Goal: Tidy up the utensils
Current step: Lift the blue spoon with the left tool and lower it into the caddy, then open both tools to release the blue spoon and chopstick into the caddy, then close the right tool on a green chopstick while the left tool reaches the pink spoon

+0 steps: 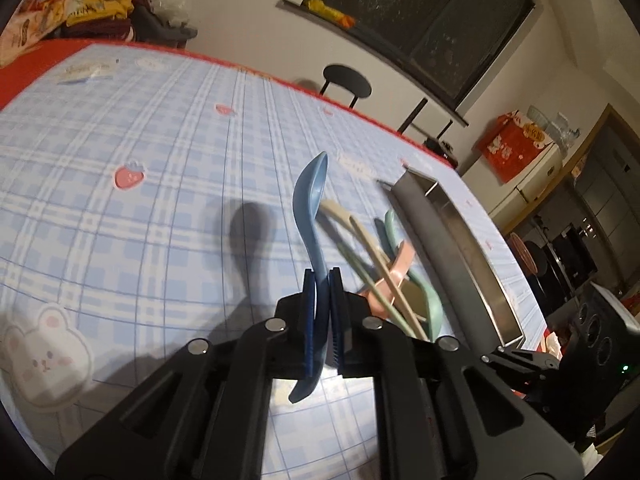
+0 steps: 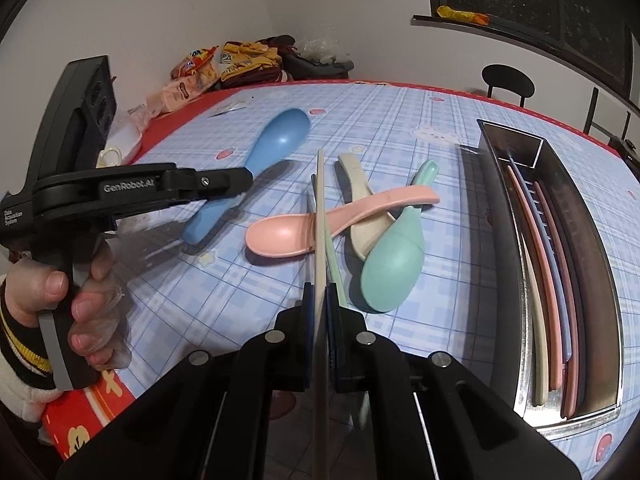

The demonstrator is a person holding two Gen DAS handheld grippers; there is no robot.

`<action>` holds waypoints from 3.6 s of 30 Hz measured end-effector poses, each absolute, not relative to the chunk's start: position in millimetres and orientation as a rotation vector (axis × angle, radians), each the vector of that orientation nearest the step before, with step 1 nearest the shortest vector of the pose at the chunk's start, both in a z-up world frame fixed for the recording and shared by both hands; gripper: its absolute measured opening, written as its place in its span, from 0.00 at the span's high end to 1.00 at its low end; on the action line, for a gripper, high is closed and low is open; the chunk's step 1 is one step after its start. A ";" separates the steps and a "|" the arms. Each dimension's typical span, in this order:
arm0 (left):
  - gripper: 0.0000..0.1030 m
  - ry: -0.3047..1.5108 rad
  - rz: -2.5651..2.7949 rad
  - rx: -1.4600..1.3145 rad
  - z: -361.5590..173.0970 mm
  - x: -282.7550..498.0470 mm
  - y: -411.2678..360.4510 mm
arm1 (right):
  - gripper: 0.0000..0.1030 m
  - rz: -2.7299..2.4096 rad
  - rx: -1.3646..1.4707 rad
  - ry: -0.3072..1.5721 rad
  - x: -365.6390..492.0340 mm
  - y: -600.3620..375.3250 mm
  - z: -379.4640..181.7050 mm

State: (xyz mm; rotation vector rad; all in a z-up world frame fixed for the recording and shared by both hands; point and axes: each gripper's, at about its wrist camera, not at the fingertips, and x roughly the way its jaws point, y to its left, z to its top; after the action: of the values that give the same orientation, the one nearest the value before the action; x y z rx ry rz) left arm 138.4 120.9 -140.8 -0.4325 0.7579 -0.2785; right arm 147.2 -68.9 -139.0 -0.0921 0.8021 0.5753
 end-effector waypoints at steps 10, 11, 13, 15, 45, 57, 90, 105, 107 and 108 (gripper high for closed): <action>0.89 0.715 -0.330 -0.450 -129.4 129.7 123.7 | 0.94 0.600 -0.048 0.770 144.8 -75.8 -134.9; 0.89 0.714 -0.333 -0.455 -129.6 129.5 124.2 | 0.94 0.606 -0.037 0.766 144.8 -77.5 -134.3; 0.89 0.708 -0.324 -0.472 -129.6 128.7 127.0 | 0.94 0.613 -0.016 0.757 145.1 -81.3 -133.0; 0.89 0.691 -0.305 -0.492 -126.0 126.8 130.4 | 0.94 0.621 0.016 0.742 144.7 -87.4 -131.2; 0.89 0.723 -0.373 -0.545 -82.5 173.4 -51.5 | 0.94 0.479 0.350 0.655 224.1 -232.3 -107.6; 0.92 0.794 -0.333 -0.571 -112.5 210.6 -70.4 | 0.94 0.388 0.362 0.744 238.0 -241.8 -129.7; 0.06 0.705 -0.027 -0.234 -94.7 105.8 82.3 | 0.06 0.565 0.135 0.590 189.8 -177.7 -96.0; 0.06 0.626 -0.140 -0.076 -85.1 96.9 108.4 | 0.25 0.662 -0.003 0.673 129.6 -106.0 -102.6; 0.06 0.620 -0.159 -0.070 -81.8 102.9 109.5 | 0.34 0.640 -0.003 0.707 130.5 -102.2 -110.1; 0.06 0.616 -0.166 -0.069 -80.2 107.0 109.8 | 0.37 0.635 -0.004 0.721 131.0 -100.6 -113.4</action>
State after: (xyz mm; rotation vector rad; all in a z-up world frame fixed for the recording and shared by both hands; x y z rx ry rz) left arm 107.0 109.8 -80.2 -0.0694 0.6155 -0.1659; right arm 131.0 -100.6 -113.4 -0.0044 0.7213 0.6351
